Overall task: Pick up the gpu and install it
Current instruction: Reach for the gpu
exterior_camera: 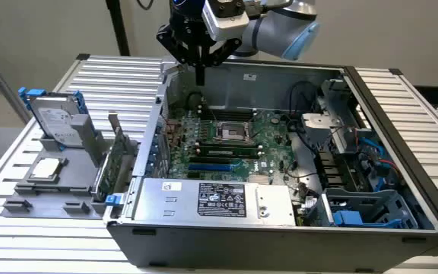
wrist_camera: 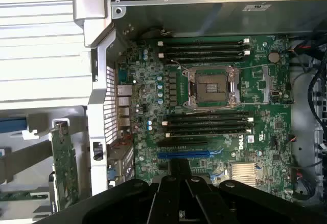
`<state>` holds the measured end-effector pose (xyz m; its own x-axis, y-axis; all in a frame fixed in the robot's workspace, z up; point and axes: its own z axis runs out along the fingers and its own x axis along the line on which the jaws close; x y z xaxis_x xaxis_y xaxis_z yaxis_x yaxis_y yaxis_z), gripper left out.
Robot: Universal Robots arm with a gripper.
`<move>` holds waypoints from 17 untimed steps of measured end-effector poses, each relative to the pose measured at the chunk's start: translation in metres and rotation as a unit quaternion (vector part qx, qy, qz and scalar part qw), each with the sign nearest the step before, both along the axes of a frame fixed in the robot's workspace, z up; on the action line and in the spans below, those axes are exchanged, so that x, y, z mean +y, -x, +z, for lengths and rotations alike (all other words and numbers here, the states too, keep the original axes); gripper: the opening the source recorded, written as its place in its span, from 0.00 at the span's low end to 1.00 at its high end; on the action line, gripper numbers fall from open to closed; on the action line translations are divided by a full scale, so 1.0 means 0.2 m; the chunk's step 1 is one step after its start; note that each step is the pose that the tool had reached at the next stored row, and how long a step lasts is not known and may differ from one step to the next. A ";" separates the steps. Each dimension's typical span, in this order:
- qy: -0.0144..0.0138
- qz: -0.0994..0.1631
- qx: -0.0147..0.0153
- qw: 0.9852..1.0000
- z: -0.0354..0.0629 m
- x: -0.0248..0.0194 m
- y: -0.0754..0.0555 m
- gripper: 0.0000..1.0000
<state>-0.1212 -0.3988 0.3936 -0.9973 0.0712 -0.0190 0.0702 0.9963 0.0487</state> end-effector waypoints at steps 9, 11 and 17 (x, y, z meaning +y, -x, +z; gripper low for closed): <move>0.000 0.000 0.000 1.000 0.000 0.000 0.00 0.11; 0.000 0.000 0.000 1.000 0.000 0.000 0.00 0.11; 0.000 0.000 0.000 1.000 0.000 -0.039 0.04 0.11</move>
<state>-0.1301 -0.4065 0.3936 -0.9973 0.0712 -0.0190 0.0702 0.9963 0.0488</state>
